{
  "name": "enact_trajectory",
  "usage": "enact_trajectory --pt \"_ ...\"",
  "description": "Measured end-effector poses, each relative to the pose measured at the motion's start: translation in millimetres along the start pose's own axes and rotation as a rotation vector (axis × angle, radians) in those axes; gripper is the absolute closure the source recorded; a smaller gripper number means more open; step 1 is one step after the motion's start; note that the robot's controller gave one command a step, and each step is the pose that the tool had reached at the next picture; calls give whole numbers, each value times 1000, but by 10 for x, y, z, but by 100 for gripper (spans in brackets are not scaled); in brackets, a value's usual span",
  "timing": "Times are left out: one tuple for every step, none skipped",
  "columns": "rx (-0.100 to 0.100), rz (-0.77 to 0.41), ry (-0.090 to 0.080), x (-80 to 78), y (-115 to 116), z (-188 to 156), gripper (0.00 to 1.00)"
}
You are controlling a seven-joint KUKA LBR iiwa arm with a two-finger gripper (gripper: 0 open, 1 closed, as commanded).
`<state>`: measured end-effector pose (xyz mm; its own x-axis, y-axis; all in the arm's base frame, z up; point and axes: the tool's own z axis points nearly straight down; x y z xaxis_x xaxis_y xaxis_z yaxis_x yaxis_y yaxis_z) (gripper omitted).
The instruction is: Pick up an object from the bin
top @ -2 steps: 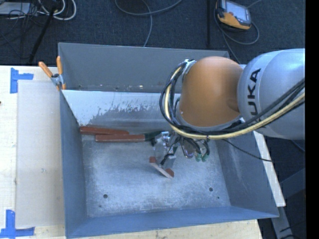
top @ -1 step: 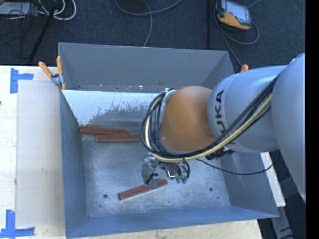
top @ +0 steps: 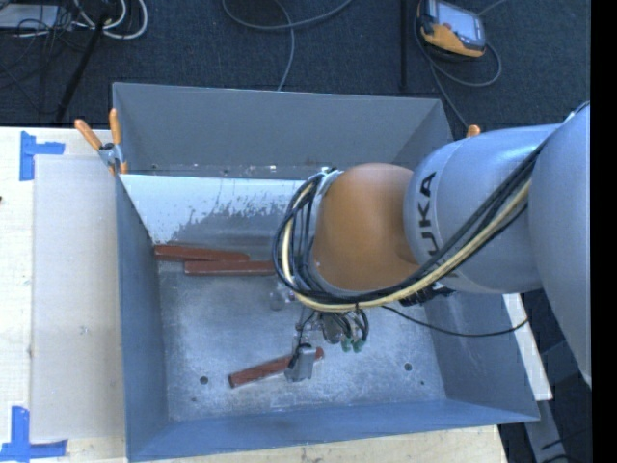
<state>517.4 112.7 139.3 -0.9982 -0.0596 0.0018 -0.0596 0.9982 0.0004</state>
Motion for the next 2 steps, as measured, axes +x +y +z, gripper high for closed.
enact_trajectory --pt "1 -85 3 253 304 733 0" --pt "0 -79 0 236 294 702 100"
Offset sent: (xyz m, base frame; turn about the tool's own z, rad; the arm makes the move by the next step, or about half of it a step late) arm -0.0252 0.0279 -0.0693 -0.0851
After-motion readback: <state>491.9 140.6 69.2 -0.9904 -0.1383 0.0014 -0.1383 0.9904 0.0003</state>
